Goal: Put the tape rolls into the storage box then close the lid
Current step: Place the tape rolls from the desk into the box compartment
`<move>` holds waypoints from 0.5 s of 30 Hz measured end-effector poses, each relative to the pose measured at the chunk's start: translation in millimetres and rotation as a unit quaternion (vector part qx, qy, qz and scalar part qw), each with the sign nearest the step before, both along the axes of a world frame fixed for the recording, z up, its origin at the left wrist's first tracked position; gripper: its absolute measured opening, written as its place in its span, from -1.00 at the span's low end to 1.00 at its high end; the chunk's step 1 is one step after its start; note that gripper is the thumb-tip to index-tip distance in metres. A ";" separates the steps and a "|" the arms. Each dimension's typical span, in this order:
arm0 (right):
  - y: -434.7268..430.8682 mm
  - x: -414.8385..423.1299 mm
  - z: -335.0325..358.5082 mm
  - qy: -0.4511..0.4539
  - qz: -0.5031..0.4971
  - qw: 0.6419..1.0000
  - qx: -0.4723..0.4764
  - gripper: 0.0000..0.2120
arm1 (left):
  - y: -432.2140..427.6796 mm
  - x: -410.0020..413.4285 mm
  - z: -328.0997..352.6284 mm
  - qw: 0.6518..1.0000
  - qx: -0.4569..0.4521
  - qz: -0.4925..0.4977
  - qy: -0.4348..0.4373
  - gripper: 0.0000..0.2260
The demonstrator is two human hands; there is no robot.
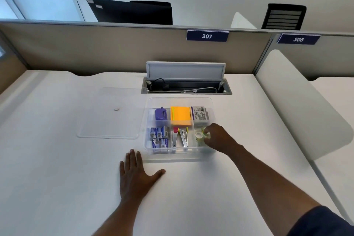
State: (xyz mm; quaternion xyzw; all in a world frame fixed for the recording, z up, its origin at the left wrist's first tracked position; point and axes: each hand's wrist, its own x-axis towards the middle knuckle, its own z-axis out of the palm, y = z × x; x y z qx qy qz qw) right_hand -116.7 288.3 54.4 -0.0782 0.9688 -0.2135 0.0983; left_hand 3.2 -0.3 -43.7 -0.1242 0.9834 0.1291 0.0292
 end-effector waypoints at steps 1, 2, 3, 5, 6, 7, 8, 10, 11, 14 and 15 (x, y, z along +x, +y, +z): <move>0.6 -1.8 1.2 0.001 0.000 1.000 -0.003 -0.73 | 0.2 -0.8 -0.9 1.000 -0.001 0.002 0.002 0.13; 0.8 -4.1 2.0 0.007 -0.003 1.000 -0.008 -0.73 | -0.3 -1.4 -1.6 1.000 0.000 0.003 0.003 0.13; 1.6 -6.8 2.2 0.012 -0.008 1.000 -0.013 -0.73 | -0.4 -1.6 -1.8 1.000 0.001 0.001 0.004 0.13; 2.6 -9.6 2.2 0.019 -0.013 1.000 -0.017 -0.74 | -0.5 -0.7 -3.2 1.000 0.000 0.002 0.008 0.13; 2.5 -9.9 2.0 0.023 -0.013 1.000 -0.017 -0.74 | -0.5 -0.7 -4.5 1.000 -0.002 0.003 0.010 0.13; 2.5 -10.6 1.6 0.031 -0.016 0.999 -0.019 -0.75 | -0.8 -1.3 -5.2 1.000 -0.002 0.003 0.009 0.13; 2.7 -11.5 1.2 0.038 -0.020 0.999 -0.023 -0.75 | -1.0 -1.7 -5.5 1.000 -0.002 0.004 0.008 0.13; 3.1 -13.6 1.1 0.050 -0.034 0.998 -0.024 -0.76 | -0.6 -1.9 -5.9 1.000 -0.006 0.005 0.004 0.13; 3.1 -14.7 1.0 0.054 -0.039 0.998 -0.022 -0.76 | -0.7 -2.0 -6.6 1.000 -0.008 0.006 0.002 0.13; 1.9 -15.9 -0.2 0.062 -0.043 0.997 -0.012 -0.77 | -1.2 -2.3 -7.2 1.000 -0.005 0.008 0.002 0.14; 0.8 -16.1 -1.2 0.063 -0.040 0.997 -0.008 -0.77 | -1.0 -2.3 -7.0 1.000 -0.003 0.008 0.003 0.14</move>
